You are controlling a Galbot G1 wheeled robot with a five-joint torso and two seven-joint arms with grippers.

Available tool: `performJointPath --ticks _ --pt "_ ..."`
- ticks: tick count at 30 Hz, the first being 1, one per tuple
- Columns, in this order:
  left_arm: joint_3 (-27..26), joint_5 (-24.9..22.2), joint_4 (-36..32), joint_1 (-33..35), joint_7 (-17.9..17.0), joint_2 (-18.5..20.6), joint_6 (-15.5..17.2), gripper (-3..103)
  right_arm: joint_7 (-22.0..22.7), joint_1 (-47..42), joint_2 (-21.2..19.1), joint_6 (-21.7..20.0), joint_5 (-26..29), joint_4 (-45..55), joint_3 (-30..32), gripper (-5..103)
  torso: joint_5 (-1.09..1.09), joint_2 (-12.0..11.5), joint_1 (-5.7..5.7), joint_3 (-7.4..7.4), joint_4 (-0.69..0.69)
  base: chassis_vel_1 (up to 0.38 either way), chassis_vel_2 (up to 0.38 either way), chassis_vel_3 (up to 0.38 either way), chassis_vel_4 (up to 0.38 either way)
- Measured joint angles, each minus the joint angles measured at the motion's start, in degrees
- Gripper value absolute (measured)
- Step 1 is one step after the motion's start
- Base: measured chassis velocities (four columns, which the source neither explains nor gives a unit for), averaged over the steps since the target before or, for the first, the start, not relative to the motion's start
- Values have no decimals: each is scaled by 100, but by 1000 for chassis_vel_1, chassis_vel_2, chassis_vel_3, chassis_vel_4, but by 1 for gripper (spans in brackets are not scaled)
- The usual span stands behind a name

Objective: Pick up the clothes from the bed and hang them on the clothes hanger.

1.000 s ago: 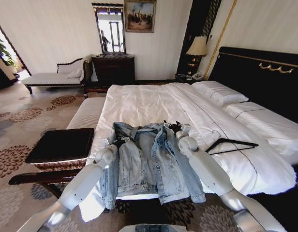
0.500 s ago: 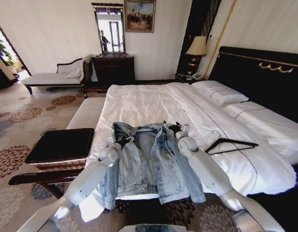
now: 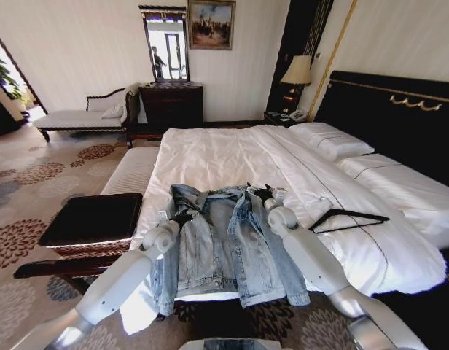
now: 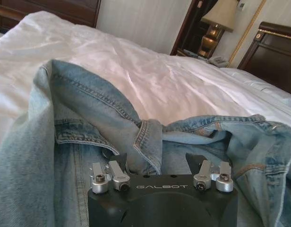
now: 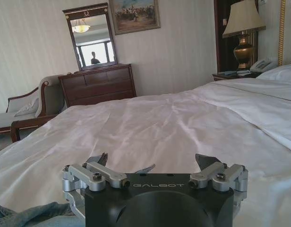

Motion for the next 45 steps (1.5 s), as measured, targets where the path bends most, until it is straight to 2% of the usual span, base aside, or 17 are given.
performJointPath --ticks 7,16,21,28,35,38,40,43,44,45 --pt "-50 320 739 -184 317 -523 -16 72 30 75 -70 -17 40 103 -52 100 -1 0 0 0 0 0 0 0 0" --pt "51 449 1230 -372 475 -679 -46 72 31 114 -101 -18 68 64 -47 100 0 0 1 1 1 0 0 0 0" --pt "60 569 1691 -444 647 -939 -150 72 26 110 -136 -17 79 56 -37 100 0 -1 0 1 2 0 0 0 0" --pt "128 800 2039 -565 738 -1187 -285 61 20 87 -156 -17 88 110 -20 100 1 0 1 0 2 0 0 0 0" --pt "202 947 2458 -856 784 -1378 -328 61 7 56 -145 -17 89 101 2 100 0 -1 0 1 0 0 0 0 0" --pt "192 971 2608 -965 813 -1488 -339 48 8 35 -140 -16 85 103 20 100 0 -1 1 1 -1 0 0 0 0" --pt "195 976 2616 -981 820 -1500 -343 48 9 31 -140 -16 84 104 27 100 0 -1 1 1 -1 0 0 0 0" --pt "212 979 2616 -988 821 -1522 -353 32 10 25 -146 -14 83 110 52 100 -1 0 1 0 1 0 0 0 0" --pt "212 979 2616 -988 821 -1522 -353 32 10 25 -146 -14 83 110 52 100 -1 0 1 0 1 0 0 0 0" --pt "212 979 2609 -986 818 -1520 -355 27 13 23 -140 -14 83 111 57 100 -1 0 0 1 0 0 0 0 0"
